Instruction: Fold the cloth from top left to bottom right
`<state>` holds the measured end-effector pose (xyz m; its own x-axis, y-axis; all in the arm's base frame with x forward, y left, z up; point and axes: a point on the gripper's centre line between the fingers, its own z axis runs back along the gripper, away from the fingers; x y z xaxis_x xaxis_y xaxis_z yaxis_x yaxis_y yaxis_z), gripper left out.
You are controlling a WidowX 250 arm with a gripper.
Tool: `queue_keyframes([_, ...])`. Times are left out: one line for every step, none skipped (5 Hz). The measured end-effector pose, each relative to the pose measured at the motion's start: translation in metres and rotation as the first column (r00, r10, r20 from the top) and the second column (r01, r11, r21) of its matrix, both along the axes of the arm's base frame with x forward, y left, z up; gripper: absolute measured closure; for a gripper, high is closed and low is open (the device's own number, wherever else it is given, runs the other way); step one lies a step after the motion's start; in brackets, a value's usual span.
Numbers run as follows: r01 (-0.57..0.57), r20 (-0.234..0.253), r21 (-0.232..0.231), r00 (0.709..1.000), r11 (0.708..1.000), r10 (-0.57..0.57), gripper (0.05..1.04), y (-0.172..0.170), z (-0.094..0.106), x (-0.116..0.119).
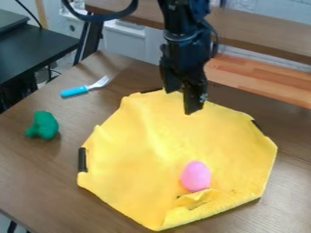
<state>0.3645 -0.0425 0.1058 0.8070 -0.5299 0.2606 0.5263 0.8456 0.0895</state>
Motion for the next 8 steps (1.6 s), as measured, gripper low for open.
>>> queue_keyframes([0.019, 0.009, -0.02, 1.0, 1.0, -0.019, 0.09, 0.012, -0.012, 0.017])
queue_keyframes([0.01, 0.01, -0.02, 1.0, 1.0, -0.01, 0.09, 0.026, -0.027, 0.034])
queue_keyframes([-0.021, 0.014, -0.019, 1.0, 1.0, 0.022, 0.09, 0.042, -0.04, 0.048])
queue_keyframes([-0.055, 0.016, 0.005, 0.998, 0.998, 0.055, 0.09, 0.051, -0.05, 0.057])
queue_keyframes([-0.077, 0.021, 0.001, 0.997, 0.997, 0.077, 0.09, 0.052, -0.053, 0.068])
queue_keyframes([-0.076, 0.029, 0.002, 0.997, 0.997, 0.076, 0.09, 0.059, -0.052, 0.081])
queue_keyframes([-0.071, 0.037, 0.007, 0.997, 0.997, 0.071, 0.09, 0.066, -0.055, 0.089])
queue_keyframes([-0.057, 0.056, 0.021, 0.997, 0.998, 0.056, 0.09, 0.072, -0.051, 0.094])
